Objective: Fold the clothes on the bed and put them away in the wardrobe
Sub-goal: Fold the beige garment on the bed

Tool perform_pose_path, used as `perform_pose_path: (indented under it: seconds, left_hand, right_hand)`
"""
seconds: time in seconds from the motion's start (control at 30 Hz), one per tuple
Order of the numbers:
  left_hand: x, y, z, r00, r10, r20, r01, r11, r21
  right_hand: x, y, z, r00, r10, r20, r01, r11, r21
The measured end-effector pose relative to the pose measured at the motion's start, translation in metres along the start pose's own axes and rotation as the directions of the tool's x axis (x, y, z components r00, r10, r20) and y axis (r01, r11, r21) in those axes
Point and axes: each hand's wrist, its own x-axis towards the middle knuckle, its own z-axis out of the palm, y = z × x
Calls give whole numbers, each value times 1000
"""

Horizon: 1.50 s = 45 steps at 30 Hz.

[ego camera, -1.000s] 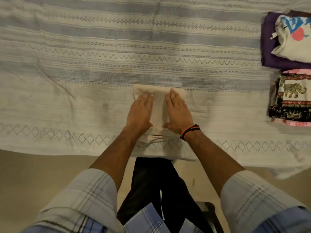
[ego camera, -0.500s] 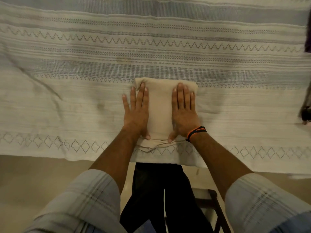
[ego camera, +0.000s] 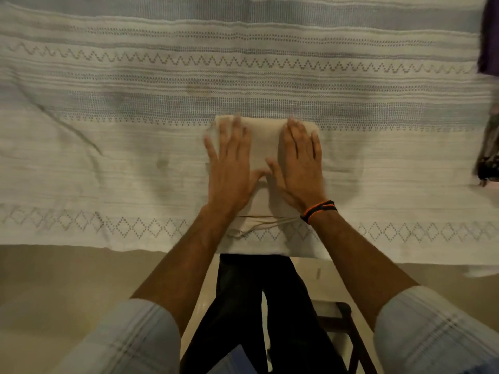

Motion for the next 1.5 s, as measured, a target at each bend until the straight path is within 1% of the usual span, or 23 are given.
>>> perform_pose_path:
  seconds: [0.03,0.07,0.1,0.17,0.27,0.4,0.47,0.53,0.57,0.6,0.63,0.7,0.77,0.83,0.93,1.0,1.03,1.1,1.17,1.2,1.3,1.4,1.5]
  left_hand:
    - [-1,4,2,992,59,-108,-64,997,-42]
    - [1,8,6,980,91,-177,-107,991,-83]
    - [7,10,10,974,100,-203,-126,985,-119]
    - [21,7,24,980,96,-172,-119,985,-129]
    - [29,-12,43,988,94,-119,-97,995,-17]
    - [25,-32,47,992,-3,-126,7,999,33]
    - [26,-32,43,988,-51,-143,56,998,34]
    - [27,-25,36,977,-104,-184,107,994,8]
    - [29,-19,31,974,-82,-212,81,997,-12]
    - [31,-12,28,971,-29,-237,24,999,-24]
    - [35,-5,27,967,41,-253,-49,998,-28]
    - [42,3,30,966,111,-235,-125,991,-45]
    - [45,-5,39,977,103,-189,-108,994,-16]
    - [42,-22,45,985,79,-155,-71,996,51]
    - [35,-41,45,988,-67,-141,74,996,44]
    - [29,-39,38,974,-161,-160,166,986,17]
    - [25,-33,34,969,-176,-173,180,984,7]
    - [12,-14,32,978,-100,-183,98,995,-21]
    - [-5,7,41,985,-1,-170,-5,999,-33]
    - [-13,13,48,988,7,-157,-13,999,-37]
    - [-32,3,68,997,-49,-67,49,999,-1]
    - [-43,-20,70,997,-54,-48,58,996,72]
    - [-51,-37,63,987,-149,-53,149,989,0]
  right_hand:
    - [4,-2,2,997,-23,-77,23,1000,-3]
    - [11,-3,6,991,-54,-120,53,999,-13]
    - [19,-6,9,988,-89,-122,88,996,-13]
    - [32,-7,21,986,-149,-72,147,988,-39]
    - [32,4,37,982,-186,-24,180,969,-171]
    - [25,21,39,994,-56,-95,42,989,-141]
    - [24,23,37,989,83,-122,-92,993,-74]
    - [26,22,32,961,222,-167,-228,973,-20]
    - [29,20,28,955,227,-192,-236,971,-27]
    - [30,17,27,962,179,-206,-194,979,-57]
    - [31,14,28,975,85,-204,-107,989,-99]
    - [32,7,34,983,-99,-157,75,986,-149]
    - [34,11,41,980,-168,-107,149,975,-162]
    - [34,21,43,987,-117,-110,99,983,-156]
    - [27,33,37,979,145,-145,-146,989,8]
    - [19,34,29,957,256,-137,-244,965,95]
    - [15,32,23,954,254,-157,-245,967,77]
    - [7,20,16,970,141,-197,-146,989,-14]
    - [-7,1,22,985,11,-169,-20,998,-52]
    - [-15,-7,28,990,-11,-142,3,999,-53]
    - [-35,-2,47,998,6,-55,-10,997,-78]
    - [-45,18,51,999,-12,-46,7,993,-115]
    - [-58,27,46,995,93,-25,-94,995,-27]
